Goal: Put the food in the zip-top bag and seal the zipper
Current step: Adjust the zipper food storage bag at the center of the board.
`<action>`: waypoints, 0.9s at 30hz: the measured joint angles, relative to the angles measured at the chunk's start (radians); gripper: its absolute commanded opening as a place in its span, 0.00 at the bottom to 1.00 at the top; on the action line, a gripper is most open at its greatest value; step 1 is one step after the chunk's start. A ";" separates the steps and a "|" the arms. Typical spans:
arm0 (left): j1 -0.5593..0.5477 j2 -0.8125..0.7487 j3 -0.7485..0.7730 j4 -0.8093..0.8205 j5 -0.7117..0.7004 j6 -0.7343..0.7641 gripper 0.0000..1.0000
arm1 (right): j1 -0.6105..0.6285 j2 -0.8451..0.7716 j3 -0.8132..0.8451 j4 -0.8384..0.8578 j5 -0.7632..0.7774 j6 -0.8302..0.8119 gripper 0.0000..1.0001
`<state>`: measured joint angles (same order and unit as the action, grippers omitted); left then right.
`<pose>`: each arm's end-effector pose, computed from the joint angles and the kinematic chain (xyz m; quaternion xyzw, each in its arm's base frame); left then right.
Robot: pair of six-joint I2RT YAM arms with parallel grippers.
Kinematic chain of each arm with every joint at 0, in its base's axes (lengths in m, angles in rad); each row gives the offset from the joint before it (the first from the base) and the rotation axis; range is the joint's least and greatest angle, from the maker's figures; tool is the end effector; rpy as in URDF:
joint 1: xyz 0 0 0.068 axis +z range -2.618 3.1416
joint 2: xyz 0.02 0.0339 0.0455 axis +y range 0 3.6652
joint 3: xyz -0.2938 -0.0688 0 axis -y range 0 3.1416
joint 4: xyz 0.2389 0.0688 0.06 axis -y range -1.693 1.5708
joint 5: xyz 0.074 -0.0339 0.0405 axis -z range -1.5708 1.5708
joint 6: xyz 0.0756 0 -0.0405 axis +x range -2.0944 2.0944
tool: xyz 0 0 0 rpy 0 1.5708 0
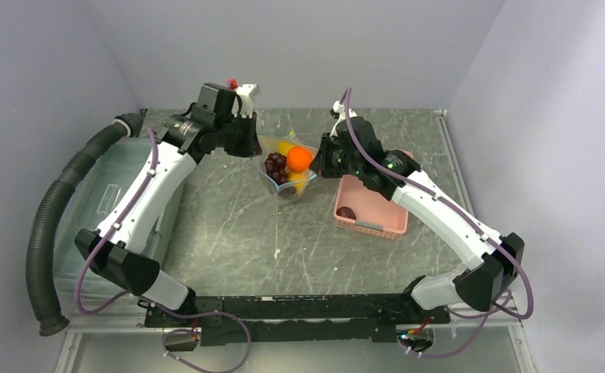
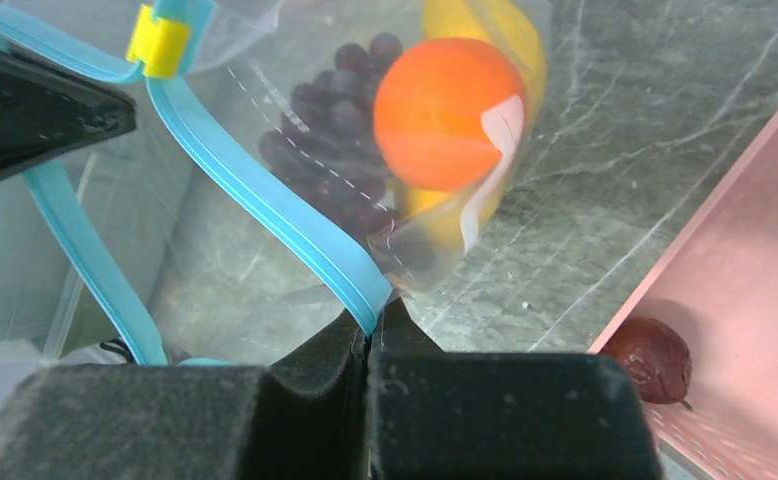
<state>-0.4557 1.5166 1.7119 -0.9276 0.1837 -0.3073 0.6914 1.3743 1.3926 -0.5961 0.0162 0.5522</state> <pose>0.2966 -0.1608 0.4129 0.1047 0.9043 -0.2287 0.3450 0.2517 0.2067 0.3843 -0.0573 0.8774 0.2717 0.3913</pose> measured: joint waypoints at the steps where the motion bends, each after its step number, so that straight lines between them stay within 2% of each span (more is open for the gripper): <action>1: 0.000 -0.007 0.010 -0.009 -0.006 0.007 0.00 | 0.005 0.001 0.001 0.005 0.000 0.002 0.00; 14: 0.001 -0.015 0.001 -0.108 -0.106 0.068 0.00 | 0.032 0.159 -0.046 0.088 -0.096 0.053 0.00; 22: 0.003 -0.049 -0.091 -0.110 -0.121 0.103 0.00 | 0.086 0.268 -0.082 0.168 -0.111 0.092 0.00; 25: 0.003 -0.079 -0.172 -0.096 -0.115 0.108 0.00 | 0.101 0.283 -0.108 0.186 -0.111 0.103 0.10; 27: 0.001 -0.087 -0.208 -0.082 -0.102 0.108 0.00 | 0.102 0.283 -0.127 0.189 -0.101 0.107 0.23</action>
<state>-0.4549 1.4296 1.5036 -1.0092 0.0814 -0.1997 0.7937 1.6577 1.2655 -0.4072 -0.0853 0.6590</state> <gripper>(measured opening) 0.012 0.087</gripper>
